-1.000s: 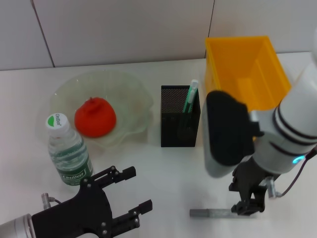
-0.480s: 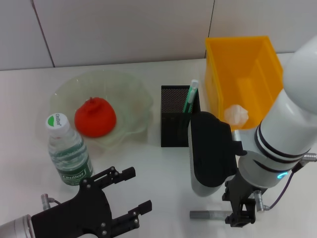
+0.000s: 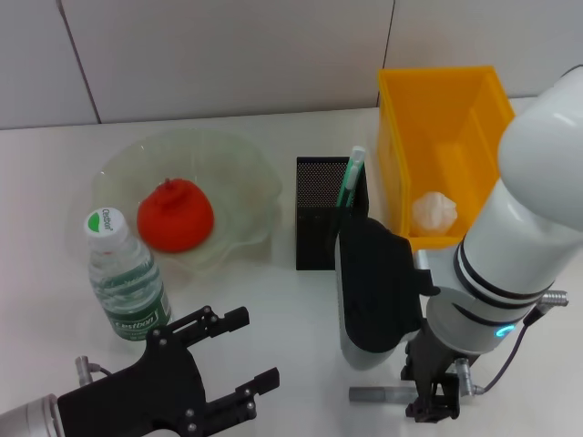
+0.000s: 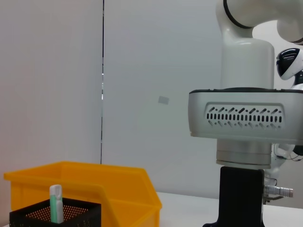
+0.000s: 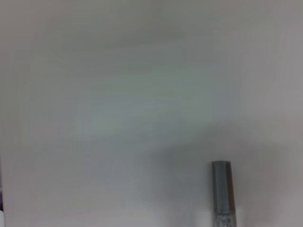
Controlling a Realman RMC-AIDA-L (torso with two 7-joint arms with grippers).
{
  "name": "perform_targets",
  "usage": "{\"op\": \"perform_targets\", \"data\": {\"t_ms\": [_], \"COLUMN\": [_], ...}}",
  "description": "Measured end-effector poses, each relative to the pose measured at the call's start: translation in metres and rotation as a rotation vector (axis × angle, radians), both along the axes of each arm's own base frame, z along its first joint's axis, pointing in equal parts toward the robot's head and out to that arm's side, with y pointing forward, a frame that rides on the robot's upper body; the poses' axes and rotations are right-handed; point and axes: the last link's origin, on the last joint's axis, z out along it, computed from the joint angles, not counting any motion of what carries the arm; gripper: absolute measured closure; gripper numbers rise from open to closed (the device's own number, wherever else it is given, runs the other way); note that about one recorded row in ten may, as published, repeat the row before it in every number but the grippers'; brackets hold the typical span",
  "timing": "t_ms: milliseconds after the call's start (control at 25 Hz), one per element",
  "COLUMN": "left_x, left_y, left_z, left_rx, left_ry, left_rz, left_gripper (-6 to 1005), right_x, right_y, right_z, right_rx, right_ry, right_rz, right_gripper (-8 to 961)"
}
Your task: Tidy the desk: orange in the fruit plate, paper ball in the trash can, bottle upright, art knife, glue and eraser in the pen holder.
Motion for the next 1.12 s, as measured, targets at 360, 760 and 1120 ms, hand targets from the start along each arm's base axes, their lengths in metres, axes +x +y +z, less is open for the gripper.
{"op": "perform_targets", "data": {"t_ms": [360, 760, 1120], "left_x": [-0.0001, 0.0003, 0.0007], "left_y": [-0.0007, -0.0001, 0.0007], "left_z": [-0.0002, -0.0001, -0.0002], "left_rx": [-0.002, -0.001, -0.001], "left_ry": [0.000, -0.001, 0.001], "left_rz": [-0.001, -0.002, -0.003], "left_gripper": [289, 289, 289], "right_x": [0.0022, 0.0046, 0.0084], "right_y": [0.0018, 0.0016, 0.0037], "right_z": [-0.0007, -0.0018, -0.0034], "right_rx": [0.001, -0.009, -0.022], "right_ry": [-0.015, -0.023, -0.044], "right_rz": [0.000, -0.005, -0.019], "right_gripper": [650, 651, 790]}}
